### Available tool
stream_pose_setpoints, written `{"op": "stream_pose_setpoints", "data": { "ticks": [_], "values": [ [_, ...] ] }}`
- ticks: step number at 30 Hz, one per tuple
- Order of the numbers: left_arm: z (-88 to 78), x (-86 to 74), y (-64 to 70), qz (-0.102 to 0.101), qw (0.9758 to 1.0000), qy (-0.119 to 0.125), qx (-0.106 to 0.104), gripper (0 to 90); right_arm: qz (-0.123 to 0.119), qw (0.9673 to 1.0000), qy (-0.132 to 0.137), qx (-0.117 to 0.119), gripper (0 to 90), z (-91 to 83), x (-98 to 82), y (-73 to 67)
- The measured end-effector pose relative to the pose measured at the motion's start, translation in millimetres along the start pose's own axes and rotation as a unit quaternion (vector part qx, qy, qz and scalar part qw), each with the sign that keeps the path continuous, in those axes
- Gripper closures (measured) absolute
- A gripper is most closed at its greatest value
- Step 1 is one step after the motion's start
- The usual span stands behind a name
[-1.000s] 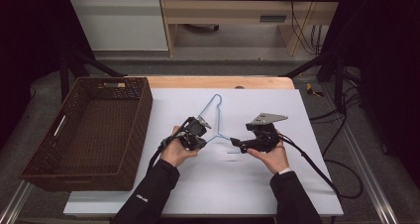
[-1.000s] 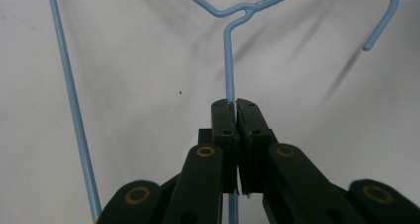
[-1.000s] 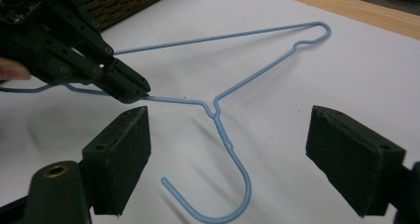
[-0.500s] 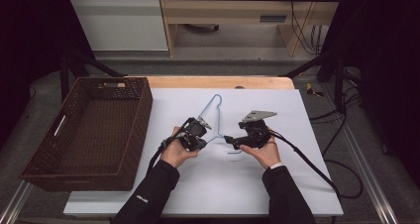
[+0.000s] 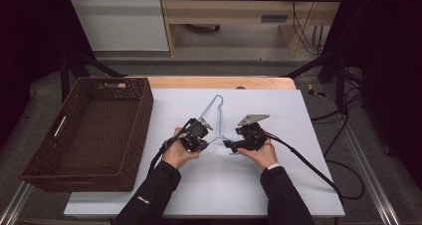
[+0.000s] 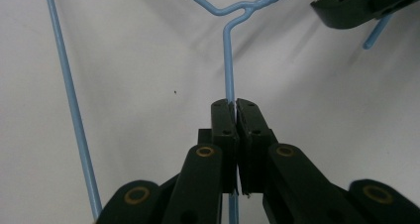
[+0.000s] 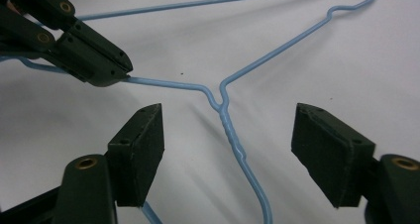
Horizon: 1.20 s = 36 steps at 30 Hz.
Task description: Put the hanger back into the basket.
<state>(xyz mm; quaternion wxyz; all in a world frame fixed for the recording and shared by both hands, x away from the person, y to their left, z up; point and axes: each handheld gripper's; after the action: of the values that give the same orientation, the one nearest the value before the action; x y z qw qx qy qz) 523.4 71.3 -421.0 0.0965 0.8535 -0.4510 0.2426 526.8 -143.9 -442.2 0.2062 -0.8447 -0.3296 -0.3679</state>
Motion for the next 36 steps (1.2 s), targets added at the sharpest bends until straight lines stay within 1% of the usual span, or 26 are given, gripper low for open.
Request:
{"op": "stream_pose_setpoints", "data": {
  "ticks": [3, 6, 9, 12, 13, 18, 19, 25, 28, 29, 34, 36],
  "values": [
    [0.6, 0.2, 0.9, 0.002, 1.0, -0.001, 0.0, 87.5, -0.002, 0.9999, -0.012, 0.0, 33.8, 5.5, -2.1, 1.1],
    [1.1, 0.4, 1.0, 0.002, 1.0, -0.002, -0.004, 87.5, -0.003, 0.9998, -0.018, -0.002, 39.2, 9.5, -3.1, 2.6],
    [1.6, 0.4, 1.2, 0.003, 1.0, -0.001, -0.004, 87.5, -0.006, 0.9997, -0.025, 0.0, 46.1, 13.0, -4.1, 4.0],
    [2.0, 0.5, 1.5, 0.004, 1.0, -0.002, -0.004, 87.5, -0.011, 0.9994, -0.034, -0.002, 51.5, 15.2, -5.4, 4.7],
    [2.2, 0.5, 1.5, 0.004, 1.0, -0.002, -0.004, 87.5, -0.018, 0.9992, -0.036, 0.0, 53.6, 16.2, -5.9, 5.7],
    [3.2, 0.6, 1.9, 0.006, 0.9999, -0.005, -0.008, 87.5, -0.02, 0.9988, -0.044, 0.003, 62.2, 18.8, -7.4, 5.2],
    [3.4, 0.6, 2.0, 0.006, 0.9999, -0.005, -0.008, 87.5, -0.027, 0.9985, -0.047, 0.001, 63.9, 19.7, -7.8, 5.7],
    [3.5, 0.5, 2.3, 0.008, 0.9999, -0.005, -0.01, 87.5, -0.029, 0.9981, -0.054, 0.009, 74.0, 20.6, -8.7, 5.6],
    [3.4, 0.3, 2.5, 0.009, 0.9999, -0.004, -0.011, 87.5, -0.03, 0.998, -0.054, 0.011, 78.2, 19.9, -8.4, 6.1],
    [3.4, 0.3, 2.6, 0.009, 0.9999, -0.004, -0.012, 87.4, -0.032, 0.998, -0.054, 0.009, 78.9, 19.7, -8.3, 6.3],
    [4.1, 0.1, 2.8, 0.012, 0.9998, -0.004, -0.012, 87.4, -0.037, 0.9975, -0.058, 0.013, 81.1, 18.6, -8.4, 5.9],
    [4.9, -0.1, 2.6, 0.015, 0.9998, -0.005, -0.012, 87.3, -0.046, 0.9971, -0.058, 0.015, 82.2, 18.3, -8.7, 5.8]
  ]
}}
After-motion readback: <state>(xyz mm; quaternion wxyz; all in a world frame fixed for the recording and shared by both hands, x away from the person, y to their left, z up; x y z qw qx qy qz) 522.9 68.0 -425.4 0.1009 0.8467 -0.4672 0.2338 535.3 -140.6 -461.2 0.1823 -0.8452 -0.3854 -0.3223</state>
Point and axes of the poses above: each handheld gripper's, and its own axes: z roughly forward along the jaws, x roughly out of its top, y roughly to its right, and after that the axes turned 2 degrees about z, right-handed
